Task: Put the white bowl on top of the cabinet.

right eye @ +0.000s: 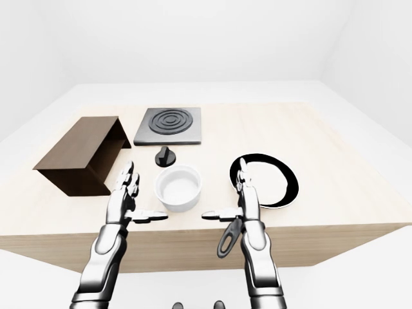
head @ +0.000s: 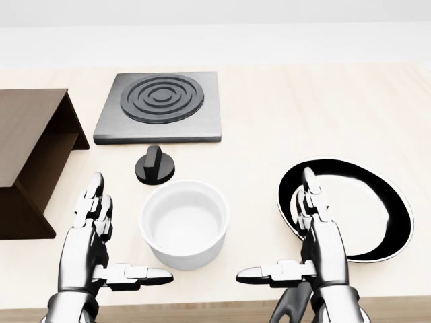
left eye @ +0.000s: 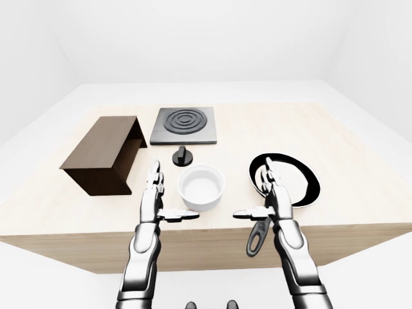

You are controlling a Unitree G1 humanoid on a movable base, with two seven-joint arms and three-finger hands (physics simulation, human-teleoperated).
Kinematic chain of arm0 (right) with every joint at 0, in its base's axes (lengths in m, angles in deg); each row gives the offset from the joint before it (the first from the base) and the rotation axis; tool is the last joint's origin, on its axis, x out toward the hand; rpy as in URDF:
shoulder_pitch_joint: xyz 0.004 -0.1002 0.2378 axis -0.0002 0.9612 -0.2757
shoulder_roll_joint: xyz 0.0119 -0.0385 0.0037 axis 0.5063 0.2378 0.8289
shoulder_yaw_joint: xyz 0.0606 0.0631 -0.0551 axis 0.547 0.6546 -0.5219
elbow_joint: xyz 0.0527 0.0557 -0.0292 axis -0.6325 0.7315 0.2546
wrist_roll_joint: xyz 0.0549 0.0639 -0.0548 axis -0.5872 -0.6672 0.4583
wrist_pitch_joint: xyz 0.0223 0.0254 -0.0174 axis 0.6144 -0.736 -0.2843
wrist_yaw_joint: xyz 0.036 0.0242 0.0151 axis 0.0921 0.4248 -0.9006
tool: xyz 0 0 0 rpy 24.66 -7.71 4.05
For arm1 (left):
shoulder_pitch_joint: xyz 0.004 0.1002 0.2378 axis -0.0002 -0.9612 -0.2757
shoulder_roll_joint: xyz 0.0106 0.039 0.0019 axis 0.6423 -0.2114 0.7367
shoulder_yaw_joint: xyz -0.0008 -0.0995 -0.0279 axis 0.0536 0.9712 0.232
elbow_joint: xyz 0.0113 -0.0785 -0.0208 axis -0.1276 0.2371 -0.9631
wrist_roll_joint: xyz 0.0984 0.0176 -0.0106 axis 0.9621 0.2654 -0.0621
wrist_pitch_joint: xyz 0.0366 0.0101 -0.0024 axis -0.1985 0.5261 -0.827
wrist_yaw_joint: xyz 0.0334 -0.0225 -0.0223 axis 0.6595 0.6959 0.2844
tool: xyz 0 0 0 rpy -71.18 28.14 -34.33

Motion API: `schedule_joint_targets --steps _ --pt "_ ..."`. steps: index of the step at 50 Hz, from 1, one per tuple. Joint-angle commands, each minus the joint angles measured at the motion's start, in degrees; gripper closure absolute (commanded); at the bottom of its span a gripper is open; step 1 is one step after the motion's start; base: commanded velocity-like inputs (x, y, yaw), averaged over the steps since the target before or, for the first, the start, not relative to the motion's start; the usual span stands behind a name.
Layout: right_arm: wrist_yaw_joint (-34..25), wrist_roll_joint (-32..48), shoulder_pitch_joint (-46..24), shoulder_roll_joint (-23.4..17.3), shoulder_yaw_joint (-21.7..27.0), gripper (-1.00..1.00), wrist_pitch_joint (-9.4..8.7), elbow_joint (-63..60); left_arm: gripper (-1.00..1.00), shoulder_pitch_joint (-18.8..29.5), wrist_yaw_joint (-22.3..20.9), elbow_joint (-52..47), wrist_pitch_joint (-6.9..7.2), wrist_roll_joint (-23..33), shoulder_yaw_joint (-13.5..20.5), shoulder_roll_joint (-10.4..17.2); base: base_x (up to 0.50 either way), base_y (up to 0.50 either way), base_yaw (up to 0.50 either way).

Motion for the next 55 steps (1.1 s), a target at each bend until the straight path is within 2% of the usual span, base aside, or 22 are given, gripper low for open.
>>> schedule_joint_targets --steps 1,11,16,20,23,28,40,55 --pt "-0.5 1.2 1.3 -0.3 0.7 -1.00 2.01 -0.7 -1.00 -0.1 -0.8 0.1 -0.46 0.3 1.1 0.7 0.00 0.00 0.00" --pt "0.0 2.3 2.5 -0.1 0.1 -1.00 2.44 -1.9 -1.00 -0.1 -0.6 0.7 -1.02 0.9 1.0 0.6 0.00 0.00 0.00" --pt "0.1 2.6 3.2 -0.1 -0.2 -1.00 2.57 -2.7 -1.00 -0.2 -0.5 0.3 -0.76 1.0 0.9 0.5 0.00 0.00 0.00" --pt "0.7 3.3 3.3 0.1 -0.5 -1.00 3.72 -1.9 -1.00 0.2 -0.4 1.3 -1.24 1.1 0.9 0.6 0.00 0.00 0.00" --pt "0.8 3.5 3.4 0.1 -0.6 -1.00 3.89 -1.7 -1.00 0.0 -0.3 1.0 -1.21 1.3 0.8 0.5 0.00 0.05 0.00" --pt "0.6 3.2 3.8 0.1 -0.6 -1.00 3.38 -2.6 -1.00 0.0 -0.3 1.3 -1.35 1.4 0.8 0.5 0.00 0.23 0.00" --pt "0.2 3.4 4.6 0.2 -1.2 -1.00 3.52 -3.0 -1.00 0.3 -0.1 2.1 -1.80 1.7 0.7 0.5 0.00 0.24 0.00" --pt "0.0 2.8 5.1 0.3 -1.2 -1.00 2.89 -4.0 -1.00 0.8 -0.3 3.8 -1.66 3.1 -0.3 0.4 0.00 0.16 0.00"
